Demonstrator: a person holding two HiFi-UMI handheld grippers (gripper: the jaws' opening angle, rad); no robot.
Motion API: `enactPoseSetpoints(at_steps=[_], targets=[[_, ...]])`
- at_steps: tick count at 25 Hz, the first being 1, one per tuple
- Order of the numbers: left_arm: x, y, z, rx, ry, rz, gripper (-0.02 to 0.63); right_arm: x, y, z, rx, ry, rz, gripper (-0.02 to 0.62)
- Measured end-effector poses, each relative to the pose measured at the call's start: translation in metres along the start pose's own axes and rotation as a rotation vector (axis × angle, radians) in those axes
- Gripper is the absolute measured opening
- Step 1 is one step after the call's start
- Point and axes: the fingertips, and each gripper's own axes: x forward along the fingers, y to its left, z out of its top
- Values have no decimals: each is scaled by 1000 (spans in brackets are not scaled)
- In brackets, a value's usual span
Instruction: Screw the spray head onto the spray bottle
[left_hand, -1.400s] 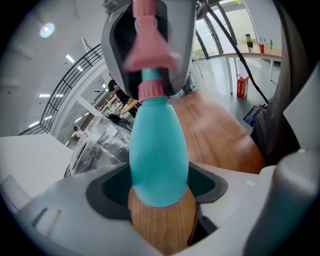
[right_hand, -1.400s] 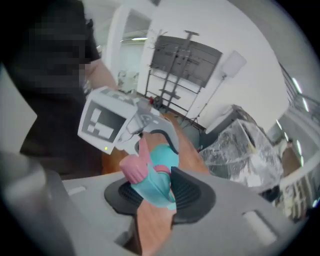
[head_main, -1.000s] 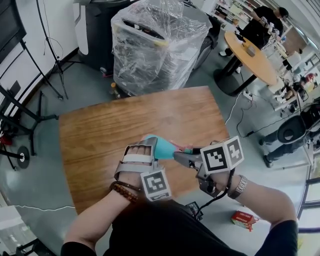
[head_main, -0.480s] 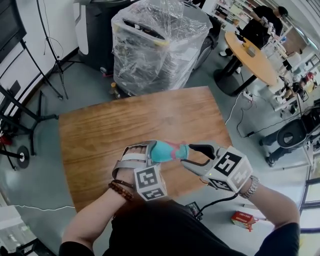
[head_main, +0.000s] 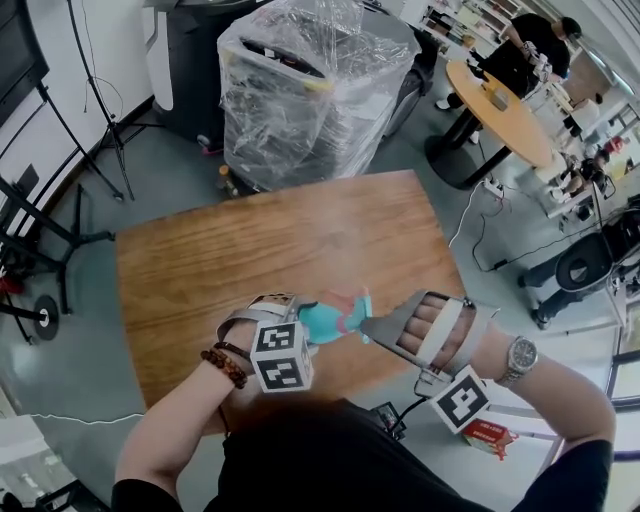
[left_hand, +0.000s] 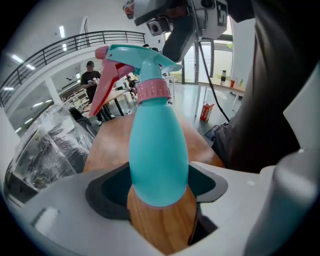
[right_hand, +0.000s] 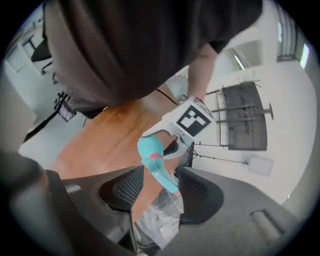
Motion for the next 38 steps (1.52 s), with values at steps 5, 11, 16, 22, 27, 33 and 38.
enactPoseSetpoints(at_steps=[5,11,16,22,27,33,38], targets=[[-1,-23,7,85,1,-111,373,18,25,24,-184,-47,39,207],[-1,-28,14,110,-3,-105,373,26,31,25,-111,-54,98,124],[10,-18,9,82,62,0,370,39,43,12,392,25,321,123],[29,-6,7,60,107,99,370,52,55,1,718,89,462,123],[45,7,12,-65,-35,110,373,51,44,-19,606,131,321,235],[65,41,0,-347,-236,158,377,36,20,-51,759,162,169,233],[85,69,-17,-504,-315,230,380,33,26,-69,1015,157,67,231]])
